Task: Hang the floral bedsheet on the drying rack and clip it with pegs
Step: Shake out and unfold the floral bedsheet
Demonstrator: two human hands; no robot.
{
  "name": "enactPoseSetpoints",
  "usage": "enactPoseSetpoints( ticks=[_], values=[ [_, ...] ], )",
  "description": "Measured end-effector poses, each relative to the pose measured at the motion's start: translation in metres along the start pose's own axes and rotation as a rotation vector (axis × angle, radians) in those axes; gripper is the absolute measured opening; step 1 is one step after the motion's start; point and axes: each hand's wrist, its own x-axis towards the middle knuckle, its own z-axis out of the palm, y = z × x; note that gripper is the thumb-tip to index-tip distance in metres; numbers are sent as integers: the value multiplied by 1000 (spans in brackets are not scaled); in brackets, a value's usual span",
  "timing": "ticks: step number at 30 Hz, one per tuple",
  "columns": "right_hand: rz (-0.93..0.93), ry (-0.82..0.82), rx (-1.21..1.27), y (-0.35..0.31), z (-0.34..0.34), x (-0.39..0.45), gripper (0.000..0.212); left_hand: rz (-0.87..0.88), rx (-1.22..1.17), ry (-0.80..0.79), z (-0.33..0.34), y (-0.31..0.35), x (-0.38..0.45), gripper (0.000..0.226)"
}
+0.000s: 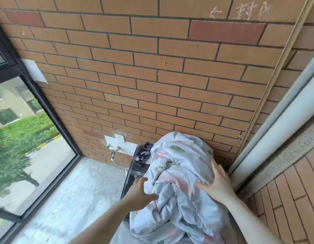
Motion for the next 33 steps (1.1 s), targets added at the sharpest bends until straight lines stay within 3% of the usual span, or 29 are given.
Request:
enactPoseSetpoints(
  ticks=[4,7,11,15,17,20,22,25,29,33],
  values=[
    [139,-89,-17,12,18,29,155,-129,-93,-45,12,5,45,115],
    [231,-87,114,28,38,46,165,-212,-146,-90,30,6,78,134],
    [224,-111,192,33,48,63,153,-247,-255,-140,52,5,109,146],
    [191,-119,248,32,48,64,84,-226,-482,-113,88,-8,141,107],
    [174,-62,254,32,51,59,59,-213,-512,-58,104,-18,154,80],
    [151,-32,238,28,58,44,25,-216,-518,-13,81,19,121,49],
    [116,28,266,21,57,32,21,-184,-540,9,71,36,107,36],
    [128,80,413,15,50,21,14,-133,-610,42,57,51,90,34],
    [126,154,567,11,29,2,21,-12,-654,40,39,66,61,27],
    [18,336,642,-9,-5,-33,12,86,-703,41,20,86,20,18]
  ],
)
